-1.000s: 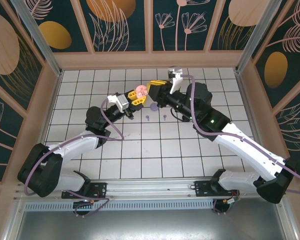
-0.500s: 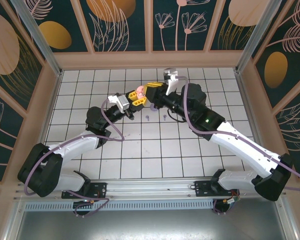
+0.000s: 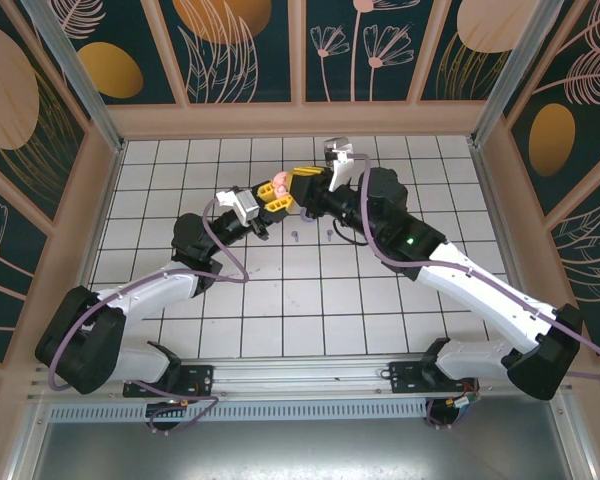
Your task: Insert wireless bluetooth earbuds into charging case
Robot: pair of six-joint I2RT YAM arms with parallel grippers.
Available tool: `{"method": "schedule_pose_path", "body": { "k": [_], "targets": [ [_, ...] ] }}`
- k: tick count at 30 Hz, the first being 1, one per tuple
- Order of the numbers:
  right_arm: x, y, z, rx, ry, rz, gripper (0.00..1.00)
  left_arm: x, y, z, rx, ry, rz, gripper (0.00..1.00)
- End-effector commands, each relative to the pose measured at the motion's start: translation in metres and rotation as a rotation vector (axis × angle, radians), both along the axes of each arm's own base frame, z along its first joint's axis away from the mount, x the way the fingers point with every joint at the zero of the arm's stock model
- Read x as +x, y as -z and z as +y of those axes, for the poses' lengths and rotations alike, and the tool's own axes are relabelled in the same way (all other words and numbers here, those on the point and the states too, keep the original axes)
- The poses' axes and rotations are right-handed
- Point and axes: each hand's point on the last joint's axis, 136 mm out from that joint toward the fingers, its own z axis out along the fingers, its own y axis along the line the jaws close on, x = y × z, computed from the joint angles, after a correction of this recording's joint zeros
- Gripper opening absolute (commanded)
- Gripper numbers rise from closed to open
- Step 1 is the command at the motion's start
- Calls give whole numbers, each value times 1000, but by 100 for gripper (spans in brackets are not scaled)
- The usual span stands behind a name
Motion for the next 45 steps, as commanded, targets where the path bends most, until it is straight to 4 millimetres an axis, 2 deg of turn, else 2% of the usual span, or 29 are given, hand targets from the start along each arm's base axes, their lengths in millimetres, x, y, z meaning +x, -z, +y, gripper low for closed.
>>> {"method": "schedule_pose_path", "body": {
  "k": [1,8,17,22,23,25,28,35,38,41,43,45],
  "targets": [
    [6,8,3,-20,21,-11,20,-9,-18,-2,-34,36,-48,0],
    [4,21,6,-72,6,-10,19,-9,-20,-2,-38,32,-51,0],
    [-9,42,20,-181,-53,-28,19,-8,-21,-1,-41,22,-53,0],
    [-9,47,23,-204,-50,-23,21,-6,-20,-1,-38,18,-46,0],
    [-7,46,21,-202,-40,-25,24,-6,-20,-1,-36,16,-43,0],
    [-6,39,18,-195,-22,-28,37,-5,-19,-2,-33,15,-42,0],
    [-1,18,6,-161,37,-43,52,-4,-16,-2,-29,11,-33,0],
    [-9,-38,-29,-42,88,-68,60,-3,-7,-4,-22,18,-8,0],
    [-5,-47,-36,-21,87,-55,61,-3,-1,-5,-18,25,2,0],
    [9,-44,-38,-26,97,-9,58,-4,4,-6,-10,36,8,0],
    [22,-39,-37,-34,90,42,49,-5,8,-8,2,44,13,0],
    [38,-32,-34,-67,97,98,36,-6,12,-10,21,55,17,0]
  ]
}}
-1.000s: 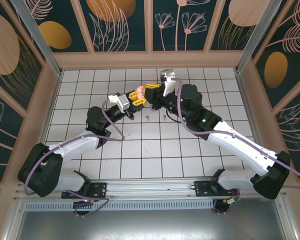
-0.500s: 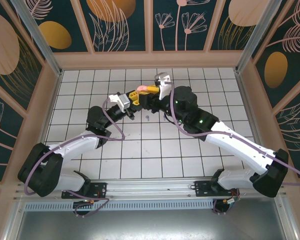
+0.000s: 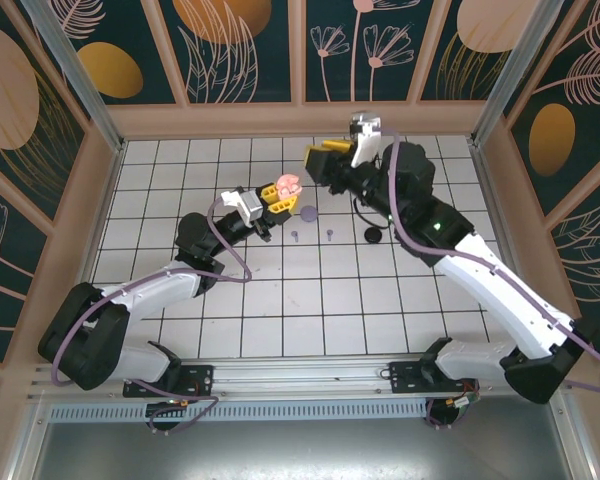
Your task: Insert wireless bluetooth earbuds into charging case
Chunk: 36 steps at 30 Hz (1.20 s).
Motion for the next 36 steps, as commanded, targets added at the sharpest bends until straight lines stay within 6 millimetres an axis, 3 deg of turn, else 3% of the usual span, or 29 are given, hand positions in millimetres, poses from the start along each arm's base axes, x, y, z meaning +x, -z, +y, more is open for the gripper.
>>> {"method": "schedule_pose_path", "body": {
  "k": [1,5,10,13,17,21,23,26,28,31,36],
  "targets": [
    [18,19,12,-47,-37,125,31,-10,2,-6,12,51,-14,0],
    [35,37,34,-116,-96,218,19,-11,8,-9,37,64,-5,0],
    [40,66,58,-186,-179,320,14,-10,10,-10,46,70,1,0],
    [32,82,63,-220,-213,362,9,-9,10,-11,48,66,1,0],
    [3,89,59,-245,-242,374,2,-3,10,-11,50,47,14,0],
    [-20,84,38,-215,-210,368,1,1,11,-12,39,37,29,0],
    [-13,80,18,-183,-115,354,4,3,11,-13,27,41,49,0],
    [10,77,-32,-99,100,359,10,9,16,-11,3,32,117,0],
    [18,81,-60,-34,182,370,19,17,20,-6,-29,-9,186,0],
    [19,106,-77,-9,222,412,23,38,41,3,-66,-100,340,0],
    [18,172,-98,-59,298,509,30,65,92,21,-83,-212,597,0]
  ]
}}
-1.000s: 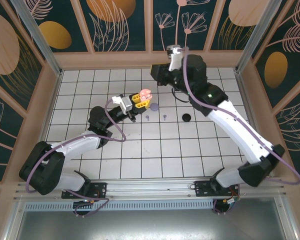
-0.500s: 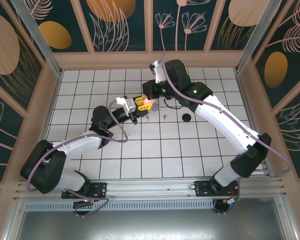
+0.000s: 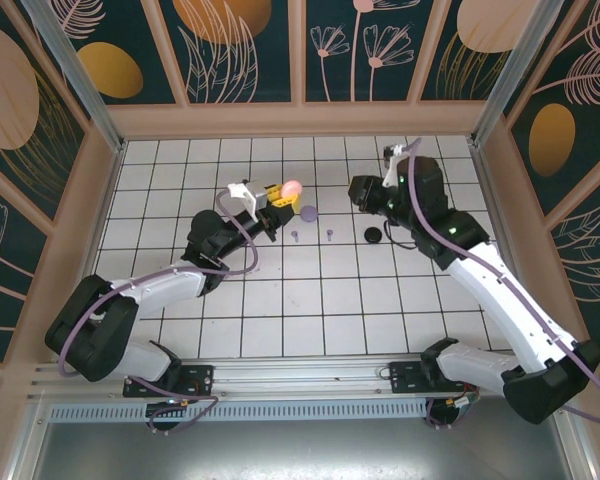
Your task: Insert wireless bluetooth earbuds into charging case
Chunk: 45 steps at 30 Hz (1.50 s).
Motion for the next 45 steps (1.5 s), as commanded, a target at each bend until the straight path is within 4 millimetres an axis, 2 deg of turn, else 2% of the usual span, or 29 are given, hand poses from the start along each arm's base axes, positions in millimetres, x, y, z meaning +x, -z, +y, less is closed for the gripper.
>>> {"method": "schedule_pose_path", "body": {
  "k": [1,6,10,15,18,23,27,32,35,41,45],
  "targets": [
    [4,40,-17,-8,81,58,32,25,46,19,-37,-105,246,0],
    [-5,93,-24,-26,106,143,43,54,95,40,-86,-155,564,0],
    [-9,115,-26,-29,113,181,49,63,127,41,-80,-121,750,0],
    [-9,121,-26,-25,120,187,53,60,164,45,-84,-118,923,0],
    [-7,118,-27,-31,122,178,53,54,193,52,-43,-160,1011,1],
    [-2,112,-22,-29,110,168,54,44,229,62,-26,-191,1128,4],
    [1,108,-20,-25,107,164,53,41,247,68,-19,-211,1186,6],
    [3,102,-19,-23,107,155,54,36,264,76,-17,-237,1241,14],
    [5,99,-18,-20,105,151,54,34,271,79,-13,-252,1263,22],
    [7,90,-15,-18,100,139,56,33,277,90,-34,-309,1285,36],
    [9,85,-15,-20,103,127,56,34,272,106,-58,-372,1273,40]
  ]
}}
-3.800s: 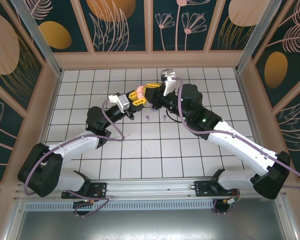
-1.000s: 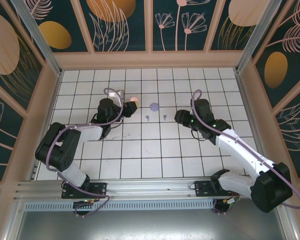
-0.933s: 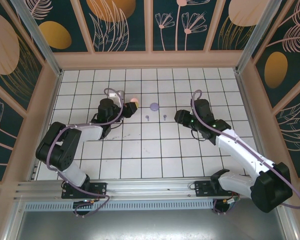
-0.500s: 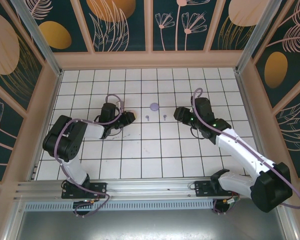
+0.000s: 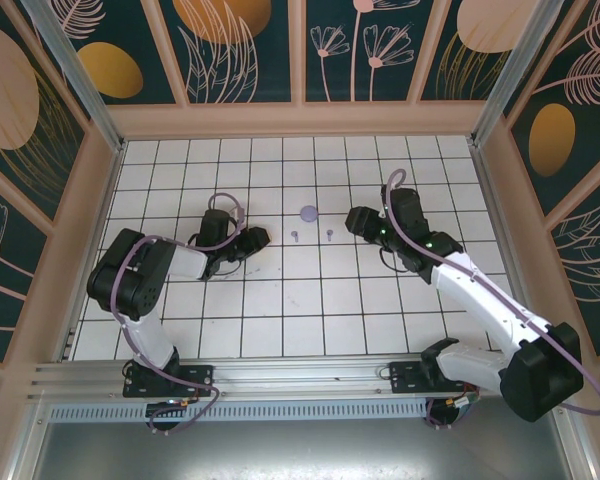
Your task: Insert wireless bluetooth earbuds into charging case
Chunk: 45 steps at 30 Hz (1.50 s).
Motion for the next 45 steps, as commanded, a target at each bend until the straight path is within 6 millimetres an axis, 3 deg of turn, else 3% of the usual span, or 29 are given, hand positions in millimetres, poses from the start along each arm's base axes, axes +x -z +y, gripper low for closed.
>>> {"method": "schedule_pose_path", "body": {
  "k": [1,7,12,22,28,32,37,45],
  "targets": [
    [7,-17,1,0,3,-44,56,-5,17,31,71,-110,61,41],
    [8,-21,3,1,1,-50,56,0,-2,61,148,-217,15,43],
    [13,-14,12,-10,-28,-30,57,12,-35,80,221,-271,-80,44],
    [55,44,54,-183,-195,104,68,42,-156,70,206,-224,-422,46],
    [95,85,73,-258,-168,225,70,43,-201,70,155,-246,-550,46],
    [118,112,81,-304,-126,295,72,41,-218,76,160,-279,-603,47],
    [125,141,104,-364,-116,355,74,41,-226,80,177,-299,-634,49],
    [131,166,117,-417,-76,396,74,41,-228,77,154,-287,-655,51]
  ]
}}
